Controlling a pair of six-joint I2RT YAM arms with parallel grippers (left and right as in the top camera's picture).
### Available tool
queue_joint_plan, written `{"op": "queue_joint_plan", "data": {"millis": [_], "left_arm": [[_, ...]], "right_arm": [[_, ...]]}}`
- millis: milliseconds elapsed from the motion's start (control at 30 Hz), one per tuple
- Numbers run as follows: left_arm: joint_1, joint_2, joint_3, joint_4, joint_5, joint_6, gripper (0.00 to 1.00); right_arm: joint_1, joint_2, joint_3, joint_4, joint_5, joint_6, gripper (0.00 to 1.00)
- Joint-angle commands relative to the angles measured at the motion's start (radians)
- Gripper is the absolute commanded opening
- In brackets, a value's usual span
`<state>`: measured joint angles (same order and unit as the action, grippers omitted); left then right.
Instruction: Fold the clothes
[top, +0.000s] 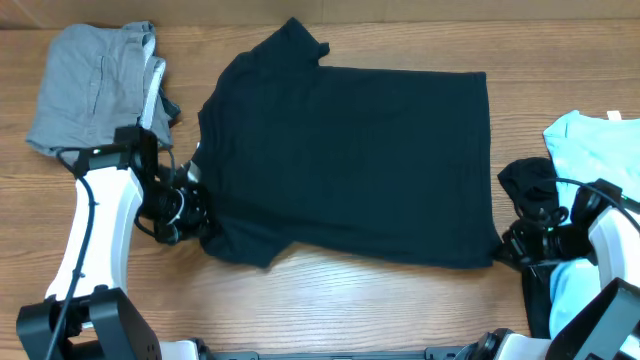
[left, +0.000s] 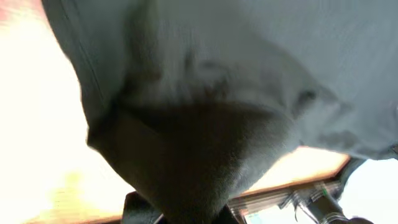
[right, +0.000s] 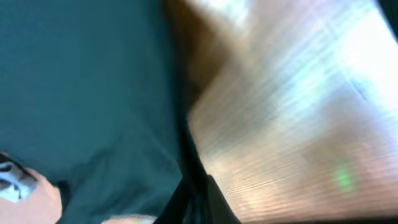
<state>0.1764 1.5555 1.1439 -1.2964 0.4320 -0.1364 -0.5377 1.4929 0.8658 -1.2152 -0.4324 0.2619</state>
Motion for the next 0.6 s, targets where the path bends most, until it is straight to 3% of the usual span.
{"op": "queue_joint_plan", "data": {"millis": [0,367,567], "left_arm": [[-0.006,-0.021,0.032,0.077,-0.046,0.024,0.06],[-0.014,-0.021,0.032,0.383,0.067,0.047,0.14],[-0.046,-0.020,0.031,0.440,0.048,0.048,0.17]], "right_arm": [[0.044,-0.017,0.025,0.093,-0.122,0.003,0.04],[0.148,0.008,0.025,0.473,-0.119,0.290,0.04],[0.165,0.038,0.025,0.595,-0.112,0.354,0.04]]}}
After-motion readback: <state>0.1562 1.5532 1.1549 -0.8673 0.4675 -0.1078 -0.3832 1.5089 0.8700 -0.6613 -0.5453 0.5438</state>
